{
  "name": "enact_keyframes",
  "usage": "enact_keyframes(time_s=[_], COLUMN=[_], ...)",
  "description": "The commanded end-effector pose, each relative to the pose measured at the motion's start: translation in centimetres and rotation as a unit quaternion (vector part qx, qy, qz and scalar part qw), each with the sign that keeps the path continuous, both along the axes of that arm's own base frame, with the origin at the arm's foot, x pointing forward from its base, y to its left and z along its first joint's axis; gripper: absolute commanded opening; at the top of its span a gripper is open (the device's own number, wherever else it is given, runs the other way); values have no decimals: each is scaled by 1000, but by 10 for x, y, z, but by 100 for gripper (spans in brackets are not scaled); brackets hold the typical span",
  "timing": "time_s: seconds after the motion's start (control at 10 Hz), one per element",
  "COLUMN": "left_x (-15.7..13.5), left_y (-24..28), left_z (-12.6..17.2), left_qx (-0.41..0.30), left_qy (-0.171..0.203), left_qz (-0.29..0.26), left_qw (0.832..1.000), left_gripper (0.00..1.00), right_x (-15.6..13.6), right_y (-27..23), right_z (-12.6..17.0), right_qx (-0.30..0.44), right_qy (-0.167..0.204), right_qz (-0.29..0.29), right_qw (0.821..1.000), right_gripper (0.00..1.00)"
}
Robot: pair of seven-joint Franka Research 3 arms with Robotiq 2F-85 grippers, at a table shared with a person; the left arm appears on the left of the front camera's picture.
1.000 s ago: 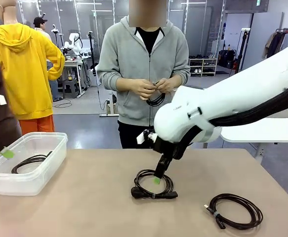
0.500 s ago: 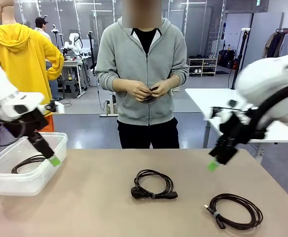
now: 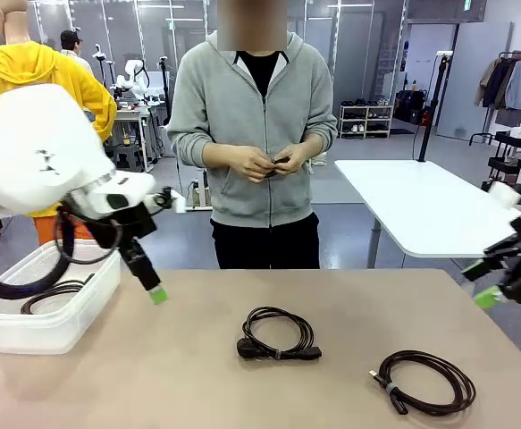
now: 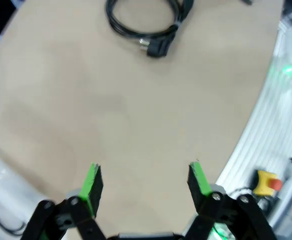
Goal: Organize and store the cables.
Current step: Place the Power Cable into the Organizing box.
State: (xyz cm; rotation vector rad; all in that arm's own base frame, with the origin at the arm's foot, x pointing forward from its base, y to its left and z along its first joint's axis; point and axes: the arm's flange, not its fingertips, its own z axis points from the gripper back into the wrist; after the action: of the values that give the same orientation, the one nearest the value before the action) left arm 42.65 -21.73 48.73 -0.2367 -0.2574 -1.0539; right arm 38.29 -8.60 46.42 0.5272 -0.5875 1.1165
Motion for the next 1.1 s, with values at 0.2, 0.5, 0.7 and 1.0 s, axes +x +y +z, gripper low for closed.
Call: enact_keyframes(time_s=[0.2, 0.5, 0.7, 1.0], left_x=[21, 30, 40, 51], left_y=[-80, -134, -156, -171], left_z=[-17, -35, -47, -64], left_qx=[-7, 19, 34, 32], left_qy=[-13, -13, 7, 14], left_qz=[-47, -98, -115, -124], left_qw=[999, 995, 993, 992], left_gripper=[86, 86, 86, 86], right_x=[-24, -44, -52, -54], right_y=[-76, -109, -121, -126], right_z=[-6, -9, -8, -6], right_qx=[59, 75, 91, 96], right_qy=[-48, -83, -94, -92], right_qz=[33, 31, 24, 19], right_qw=[997, 993, 991, 991], right_gripper=[100, 100, 100, 100])
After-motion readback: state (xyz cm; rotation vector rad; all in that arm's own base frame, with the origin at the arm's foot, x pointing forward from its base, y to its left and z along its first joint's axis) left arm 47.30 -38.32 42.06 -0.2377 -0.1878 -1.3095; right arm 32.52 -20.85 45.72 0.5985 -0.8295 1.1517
